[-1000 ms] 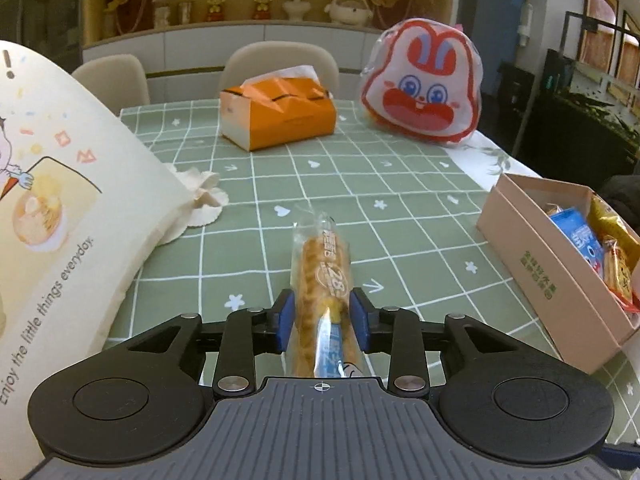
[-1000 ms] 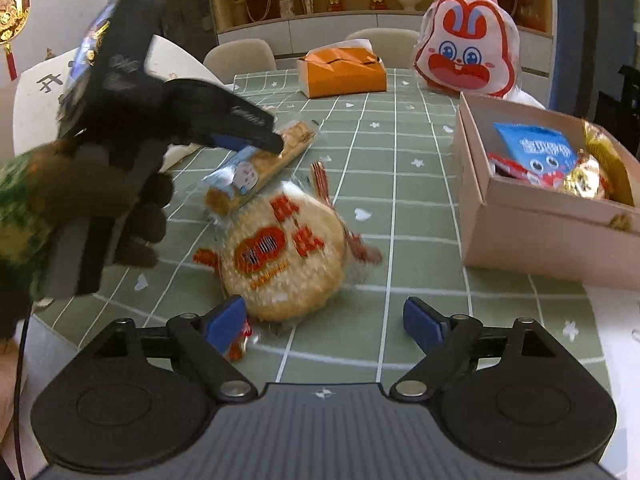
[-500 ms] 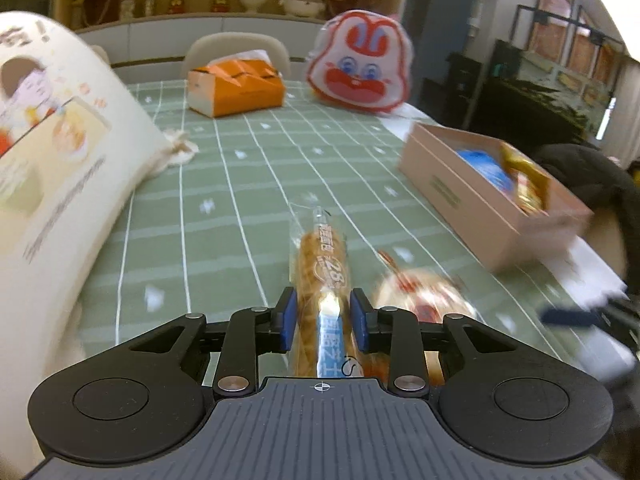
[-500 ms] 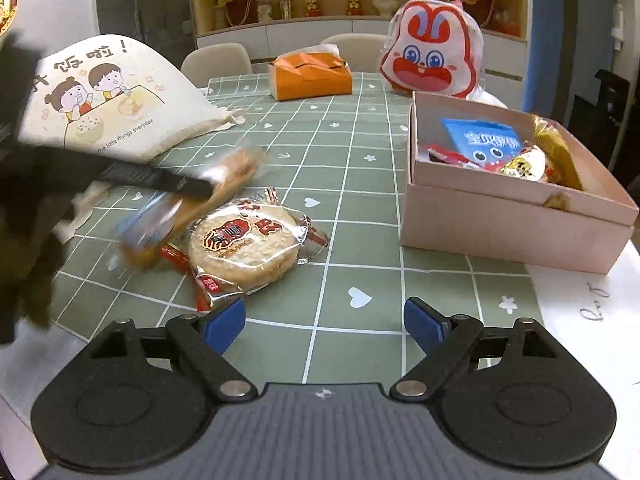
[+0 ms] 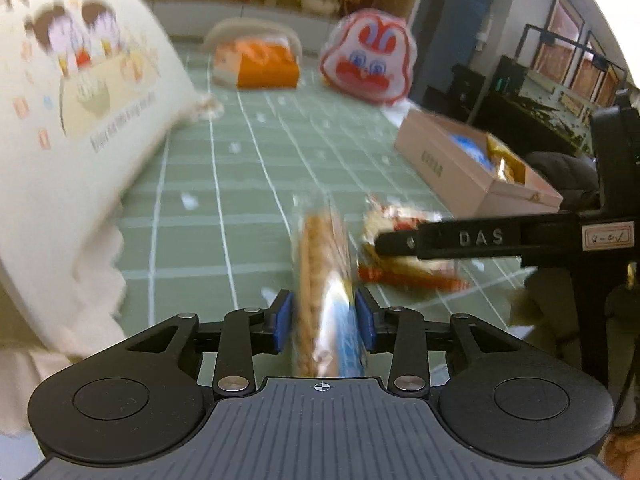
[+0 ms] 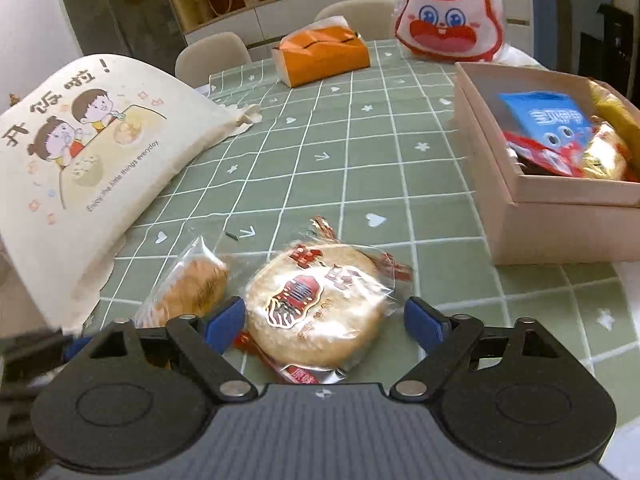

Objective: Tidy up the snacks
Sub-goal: 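Grasp the round Wangwang rice cracker with the right tool while left holds the bread stick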

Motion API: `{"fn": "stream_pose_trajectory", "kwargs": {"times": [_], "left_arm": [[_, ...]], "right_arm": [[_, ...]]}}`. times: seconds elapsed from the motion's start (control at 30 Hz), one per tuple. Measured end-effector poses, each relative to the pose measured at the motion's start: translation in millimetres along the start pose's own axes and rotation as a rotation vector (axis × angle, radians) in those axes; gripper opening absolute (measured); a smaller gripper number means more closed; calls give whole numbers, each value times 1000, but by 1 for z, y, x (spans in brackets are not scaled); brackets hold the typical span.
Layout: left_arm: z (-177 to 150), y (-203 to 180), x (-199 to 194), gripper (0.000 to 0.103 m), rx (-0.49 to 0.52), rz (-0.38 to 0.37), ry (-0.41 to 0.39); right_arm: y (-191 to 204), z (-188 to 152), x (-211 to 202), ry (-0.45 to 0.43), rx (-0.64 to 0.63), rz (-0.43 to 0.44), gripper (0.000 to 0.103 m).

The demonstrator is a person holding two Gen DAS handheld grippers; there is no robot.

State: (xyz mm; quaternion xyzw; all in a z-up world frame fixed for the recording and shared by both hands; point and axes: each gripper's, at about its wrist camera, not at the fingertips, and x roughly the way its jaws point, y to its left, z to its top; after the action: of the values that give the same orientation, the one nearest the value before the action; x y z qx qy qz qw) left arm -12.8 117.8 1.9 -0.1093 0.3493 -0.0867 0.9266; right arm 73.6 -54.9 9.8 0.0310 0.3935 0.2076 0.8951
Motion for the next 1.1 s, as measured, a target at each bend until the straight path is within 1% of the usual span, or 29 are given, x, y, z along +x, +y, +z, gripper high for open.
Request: {"fn": "stream_pose_trajectory", "kwargs": {"times": [0.07, 0.13, 0.27, 0.33, 0.4, 0.5, 0.63, 0.73, 0.9, 1.0, 1.07, 1.1], "left_arm": [[-2, 1, 1, 38, -8, -3, -26], [-2, 5, 3, 38, -42, -28, -44], [-3, 10, 9, 38, -76, -58, -72], [-4, 10, 10, 38, -79, -64, -84], [-3, 10, 11, 38, -85, -67, -87], [-4, 9, 10, 38, -82, -64, -91], [-9, 3, 6, 38, -57, -35, -99], [-11, -1, 4, 39, -47, -17, -105], [-12, 8, 4, 38, -101, -52, -112], [-12, 9, 3, 38, -107, -52, -113], [-12, 7, 3, 38, -107, -49, -113], [-13, 7, 3, 38, -108, -48, -113]], "right_arm": [[1, -3, -2, 6, -24, 2, 90], [0, -11, -9, 16, -64, 0, 90], [-6, -29, -27, 7, -166, -102, 90], [-12, -35, -35, -3, -178, -138, 90], [-17, -37, -44, -19, -168, -142, 90], [-19, -33, -53, -46, -141, -122, 90], [-23, -24, -54, -28, -93, -60, 90], [-29, -15, -44, -3, -10, -32, 90], [-23, 6, -12, 53, 141, 9, 90], [-8, 18, 6, 39, 136, -46, 90], [2, 24, 16, 48, 100, -58, 90], [4, 24, 18, 58, 85, -51, 90]]}}
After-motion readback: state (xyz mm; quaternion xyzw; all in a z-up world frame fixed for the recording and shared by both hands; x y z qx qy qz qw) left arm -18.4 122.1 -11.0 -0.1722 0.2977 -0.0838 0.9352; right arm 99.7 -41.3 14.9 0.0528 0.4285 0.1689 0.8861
